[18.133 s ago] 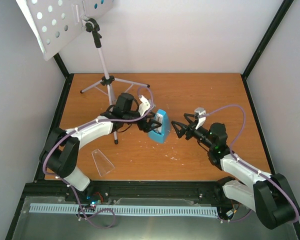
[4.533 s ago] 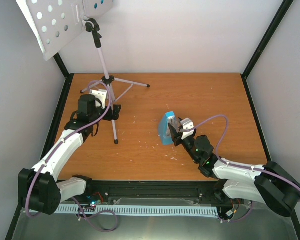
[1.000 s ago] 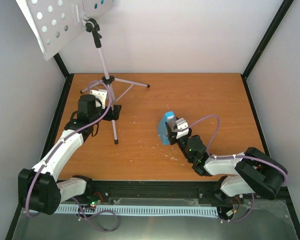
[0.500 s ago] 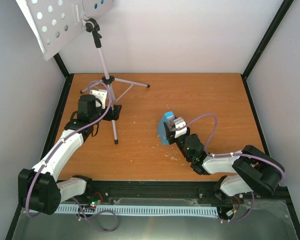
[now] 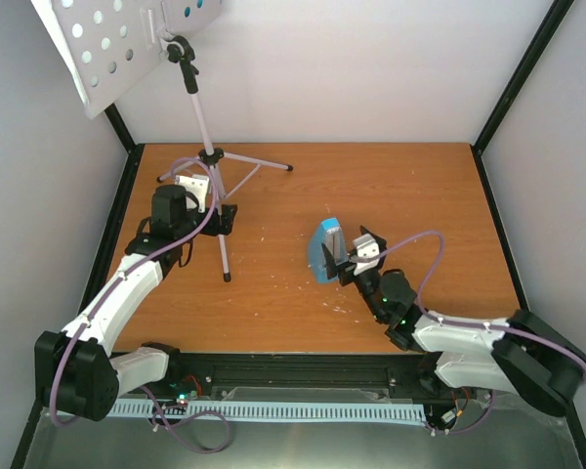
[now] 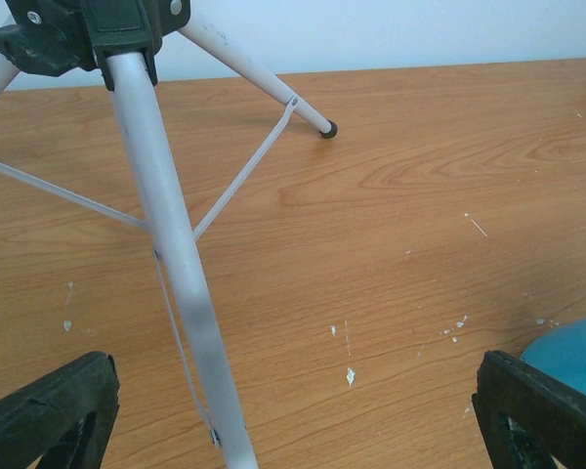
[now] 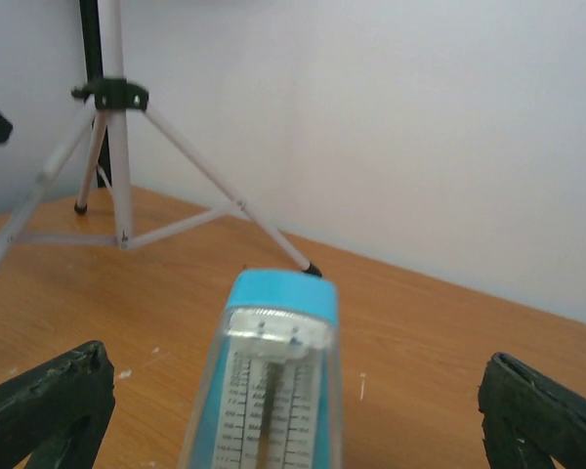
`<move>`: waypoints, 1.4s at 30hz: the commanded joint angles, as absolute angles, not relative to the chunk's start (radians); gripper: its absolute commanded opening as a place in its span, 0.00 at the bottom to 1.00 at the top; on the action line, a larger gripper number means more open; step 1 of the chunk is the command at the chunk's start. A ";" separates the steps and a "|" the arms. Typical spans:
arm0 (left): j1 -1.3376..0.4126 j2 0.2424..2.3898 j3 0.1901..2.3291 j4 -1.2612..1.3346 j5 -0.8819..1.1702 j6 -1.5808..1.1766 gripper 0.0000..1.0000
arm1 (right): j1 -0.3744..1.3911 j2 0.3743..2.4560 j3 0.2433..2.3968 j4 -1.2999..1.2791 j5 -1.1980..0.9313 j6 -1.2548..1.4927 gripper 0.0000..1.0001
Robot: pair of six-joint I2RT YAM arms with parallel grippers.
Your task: Pack up the instrument practice props
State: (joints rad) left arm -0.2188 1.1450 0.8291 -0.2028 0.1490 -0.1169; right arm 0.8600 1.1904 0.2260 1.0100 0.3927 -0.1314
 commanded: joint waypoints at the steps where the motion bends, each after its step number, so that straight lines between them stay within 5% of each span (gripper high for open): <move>1: -0.216 1.125 0.853 -0.189 0.148 -0.116 0.99 | 0.867 1.040 0.200 0.967 0.434 -0.149 1.00; 5: -0.216 1.123 0.859 -0.179 0.234 -0.123 0.99 | 0.825 0.876 0.226 0.851 0.488 -0.114 1.00; 11: -0.276 1.058 0.802 0.018 0.553 -0.177 0.99 | 0.472 0.687 0.202 0.585 0.255 0.201 1.00; 17: -0.482 1.260 1.012 -0.109 0.676 -0.047 0.99 | 0.323 0.641 0.170 0.528 0.140 0.307 1.00; 25: -0.673 1.584 1.332 -0.366 0.578 0.213 1.00 | 0.278 0.690 0.152 0.561 0.076 0.355 1.00; 36: -0.701 1.737 1.419 -0.412 0.561 0.239 0.99 | 0.272 0.710 0.137 0.594 0.048 0.373 1.00; 42: -0.716 1.724 1.378 -0.365 0.519 0.232 0.72 | 0.271 0.709 0.134 0.595 0.050 0.374 1.00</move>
